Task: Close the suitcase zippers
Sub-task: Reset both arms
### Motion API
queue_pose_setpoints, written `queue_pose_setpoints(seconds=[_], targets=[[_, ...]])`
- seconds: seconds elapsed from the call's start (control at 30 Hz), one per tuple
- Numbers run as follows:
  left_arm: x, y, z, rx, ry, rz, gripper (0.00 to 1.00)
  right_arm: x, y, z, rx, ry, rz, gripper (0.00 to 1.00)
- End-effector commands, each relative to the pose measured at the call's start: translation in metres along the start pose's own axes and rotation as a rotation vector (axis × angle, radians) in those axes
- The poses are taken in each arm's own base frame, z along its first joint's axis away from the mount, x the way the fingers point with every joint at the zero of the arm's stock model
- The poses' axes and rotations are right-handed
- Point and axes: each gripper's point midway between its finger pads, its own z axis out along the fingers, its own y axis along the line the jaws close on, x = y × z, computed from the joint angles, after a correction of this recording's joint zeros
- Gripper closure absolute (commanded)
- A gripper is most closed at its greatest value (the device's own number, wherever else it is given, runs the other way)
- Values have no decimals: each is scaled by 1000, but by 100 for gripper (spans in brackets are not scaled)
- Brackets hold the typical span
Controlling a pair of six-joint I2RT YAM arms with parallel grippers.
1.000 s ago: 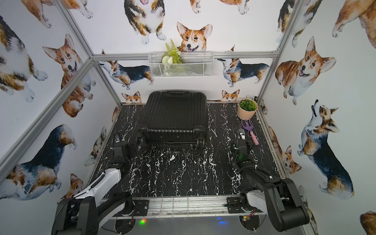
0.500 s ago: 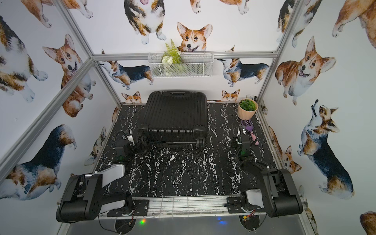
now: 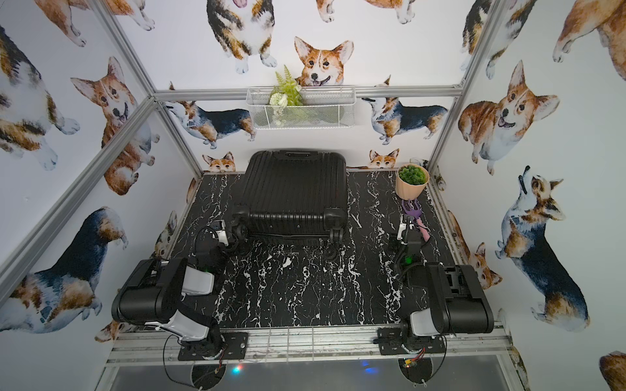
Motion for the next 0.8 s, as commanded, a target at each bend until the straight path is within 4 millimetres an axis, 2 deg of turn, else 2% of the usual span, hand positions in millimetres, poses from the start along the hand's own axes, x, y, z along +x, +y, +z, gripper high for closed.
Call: queue_pose_setpoints(seconds=[0.0,0.1,0.43,0.77], targets=[[-28,-3,10,9,-58,8,0,-22,5,3,-27,-49,10,27],[-27,-9,17,35,-18,22,0,-24,3,4,-16,-74,15,0],[-26,-20,19,91,-8,50,0,-24,-2,4,14,-66,23,0],[-26,-19,19,88,-6,49,0,-24,-2,4,12,-68,22,0]])
